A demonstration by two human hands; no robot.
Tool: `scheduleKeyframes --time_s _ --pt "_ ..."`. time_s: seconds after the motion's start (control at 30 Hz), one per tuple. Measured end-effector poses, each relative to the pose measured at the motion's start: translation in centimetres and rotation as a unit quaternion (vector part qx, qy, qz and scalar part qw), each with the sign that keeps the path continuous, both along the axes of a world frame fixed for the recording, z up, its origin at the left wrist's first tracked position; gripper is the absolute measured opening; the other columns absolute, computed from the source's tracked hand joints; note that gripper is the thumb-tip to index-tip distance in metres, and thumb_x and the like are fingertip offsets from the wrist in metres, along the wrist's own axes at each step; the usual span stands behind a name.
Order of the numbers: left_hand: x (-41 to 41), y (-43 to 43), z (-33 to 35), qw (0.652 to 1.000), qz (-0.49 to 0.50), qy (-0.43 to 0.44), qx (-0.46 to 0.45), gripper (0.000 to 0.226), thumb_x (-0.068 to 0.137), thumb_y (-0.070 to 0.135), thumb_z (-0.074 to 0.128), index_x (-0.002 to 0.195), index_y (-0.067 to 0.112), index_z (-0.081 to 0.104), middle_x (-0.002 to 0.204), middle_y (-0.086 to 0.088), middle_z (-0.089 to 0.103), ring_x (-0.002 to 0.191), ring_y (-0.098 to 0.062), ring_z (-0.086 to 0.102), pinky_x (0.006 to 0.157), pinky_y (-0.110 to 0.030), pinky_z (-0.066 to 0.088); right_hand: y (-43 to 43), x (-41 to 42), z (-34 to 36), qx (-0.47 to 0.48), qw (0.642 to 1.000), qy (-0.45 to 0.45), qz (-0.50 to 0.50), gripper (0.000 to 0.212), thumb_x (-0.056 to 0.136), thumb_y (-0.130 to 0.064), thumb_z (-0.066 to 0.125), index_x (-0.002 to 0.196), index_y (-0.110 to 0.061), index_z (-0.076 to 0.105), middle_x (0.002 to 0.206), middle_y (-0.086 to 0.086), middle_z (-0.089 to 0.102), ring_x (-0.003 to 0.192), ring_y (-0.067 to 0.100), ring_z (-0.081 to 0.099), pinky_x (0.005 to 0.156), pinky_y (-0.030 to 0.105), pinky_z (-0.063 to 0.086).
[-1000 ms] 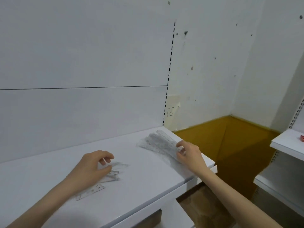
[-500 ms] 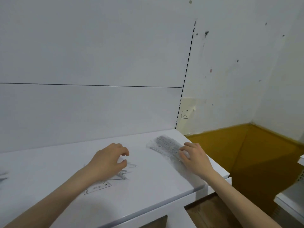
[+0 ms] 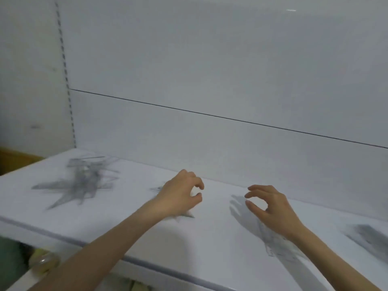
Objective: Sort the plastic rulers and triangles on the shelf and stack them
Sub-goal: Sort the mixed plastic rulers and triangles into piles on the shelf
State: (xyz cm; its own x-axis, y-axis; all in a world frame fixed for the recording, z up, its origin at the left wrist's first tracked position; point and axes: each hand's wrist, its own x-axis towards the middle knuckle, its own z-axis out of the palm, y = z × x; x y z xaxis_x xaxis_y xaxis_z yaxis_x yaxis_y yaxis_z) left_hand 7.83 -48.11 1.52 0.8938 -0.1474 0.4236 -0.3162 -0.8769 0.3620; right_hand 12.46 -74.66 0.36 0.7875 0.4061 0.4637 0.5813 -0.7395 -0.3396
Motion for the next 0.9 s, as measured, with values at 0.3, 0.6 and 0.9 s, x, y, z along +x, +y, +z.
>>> scheduleKeyframes --time_s 0.3,0.6,0.9 --pt "-6.6 26.0 -2.0 0.991 0.129 -0.007 -0.037 0.024 0.085 0.032 0.058 0.104 0.020 0.066 0.107 0.009 0.058 0.105 -0.007 0.043 0.100 -0.027 0.035 30.3 0.3 0.2 -0.073 0.974 0.010 0.214 0.024 0.090 -0.036 0.062 0.106 -0.020 0.070 0.122 -0.007 0.062 0.117 0.014 0.050 0.098 0.028 0.041" --pt "-7.0 40.4 -3.7 0.987 0.064 0.148 0.019 0.079 0.067 0.070 0.064 0.132 0.027 0.049 0.123 0.021 0.034 0.116 0.004 0.026 0.099 -0.013 0.021 43.1 -0.2 -1.6 -0.168 0.960 0.129 0.181 0.063 0.069 -0.067 0.066 0.119 -0.030 0.065 0.124 -0.012 0.062 0.115 0.009 0.055 0.097 0.034 0.046" --pt "-5.2 40.5 -4.8 0.992 0.001 0.124 -0.027 0.056 0.073 0.049 0.073 0.121 0.024 0.055 0.103 0.026 0.044 0.100 0.002 0.041 0.084 0.002 0.024 41.2 -1.3 -1.0 -0.075 0.976 0.154 0.136 0.032 0.075 -0.034 0.079 0.102 -0.022 0.067 0.099 -0.010 0.065 0.089 0.002 0.060 0.082 0.024 0.051"
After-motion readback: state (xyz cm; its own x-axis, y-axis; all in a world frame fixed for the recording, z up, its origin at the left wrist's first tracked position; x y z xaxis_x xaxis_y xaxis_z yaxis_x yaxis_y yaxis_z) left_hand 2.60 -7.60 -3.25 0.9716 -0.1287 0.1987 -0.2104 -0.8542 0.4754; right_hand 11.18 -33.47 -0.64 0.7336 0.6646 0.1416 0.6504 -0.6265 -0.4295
